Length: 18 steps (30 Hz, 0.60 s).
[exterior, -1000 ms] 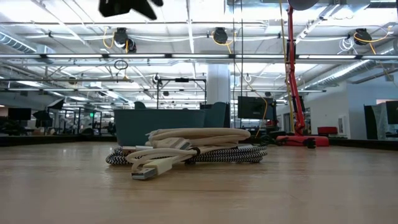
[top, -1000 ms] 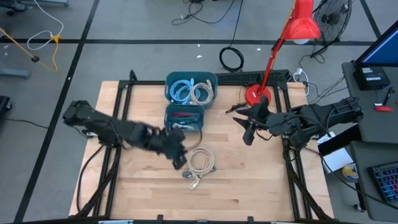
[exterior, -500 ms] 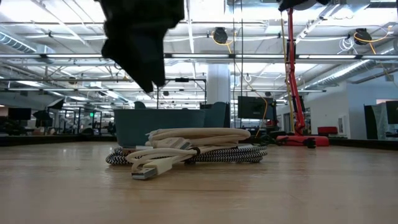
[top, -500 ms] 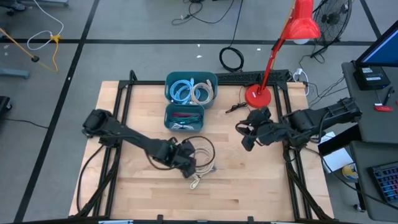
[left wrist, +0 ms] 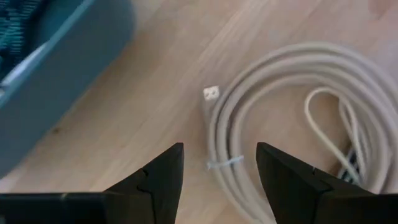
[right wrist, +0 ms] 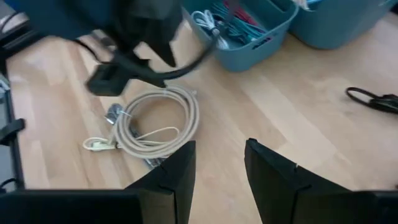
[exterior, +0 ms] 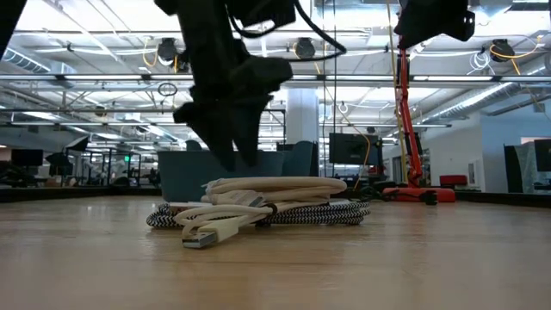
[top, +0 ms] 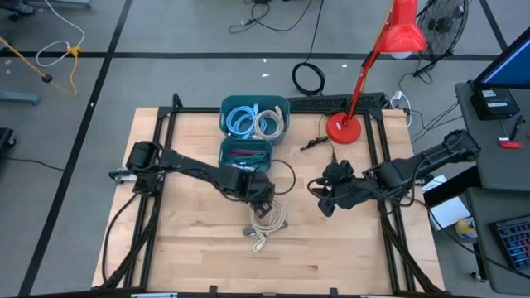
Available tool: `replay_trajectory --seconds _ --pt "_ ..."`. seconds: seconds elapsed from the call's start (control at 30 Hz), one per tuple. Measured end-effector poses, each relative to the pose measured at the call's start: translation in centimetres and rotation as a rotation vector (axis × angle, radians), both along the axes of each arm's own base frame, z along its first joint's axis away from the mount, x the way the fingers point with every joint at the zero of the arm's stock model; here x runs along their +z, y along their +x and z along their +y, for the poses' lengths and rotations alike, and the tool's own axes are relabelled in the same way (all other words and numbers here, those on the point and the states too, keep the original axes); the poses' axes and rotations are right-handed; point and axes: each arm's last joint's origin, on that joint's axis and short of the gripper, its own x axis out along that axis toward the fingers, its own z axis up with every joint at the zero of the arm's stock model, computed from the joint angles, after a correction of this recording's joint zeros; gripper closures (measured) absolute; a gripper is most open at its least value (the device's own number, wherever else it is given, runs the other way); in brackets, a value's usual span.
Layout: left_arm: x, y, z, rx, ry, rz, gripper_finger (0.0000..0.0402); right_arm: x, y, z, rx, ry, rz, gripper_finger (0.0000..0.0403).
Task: Pick & Place USB Port
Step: Put the brown HDMI cable into the top blue bin
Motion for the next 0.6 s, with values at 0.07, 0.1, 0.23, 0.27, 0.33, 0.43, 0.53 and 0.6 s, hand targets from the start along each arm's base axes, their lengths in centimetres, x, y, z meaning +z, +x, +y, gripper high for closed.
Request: replay_trajectory --seconds 0.07,0.1,0.23,0.27,0.33,0.43,0.53,0.6 --pt "-0.2 0.1 0.5 -0.006 -0.015 0.007 0.0189 0.0 0.1 0.1 0.003 0.008 -0.01 0.0273" --pt "-0.3 0.2 0.6 -0.014 -0.027 0.012 0.0183 0.0 0.1 0.1 0.005 0.012 -0.011 0.0273" --pt "-1.1 0.4 0.7 -0.041 -0.079 0.036 0.0152 0.1 0.1 0.1 0.013 0.023 -0.013 0.0273" --pt "-1.4 0.5 0.7 -0.05 -0.077 0.043 0.0143 0.1 0.2 0.1 0.015 0.024 -0.02 0.0273" --pt "-1.8 0.5 0.7 -0.06 -0.083 0.064 0.0126 0.2 0.3 0.2 0.017 0.028 -0.035 0.0273" --pt "-3.0 0.7 0.5 -0.084 -0.095 0.097 0.0106 0.3 0.4 0.2 0.025 0.027 -0.049 0.0273" --pt "-3.4 0.7 0.2 -0.111 -0.082 0.113 0.0103 0.3 0.4 0.2 0.026 0.026 -0.049 0.0273" --pt "-3.8 0.7 0.1 -0.108 -0.08 0.126 0.0115 0.4 0.4 0.2 0.026 0.028 -0.053 0.0273"
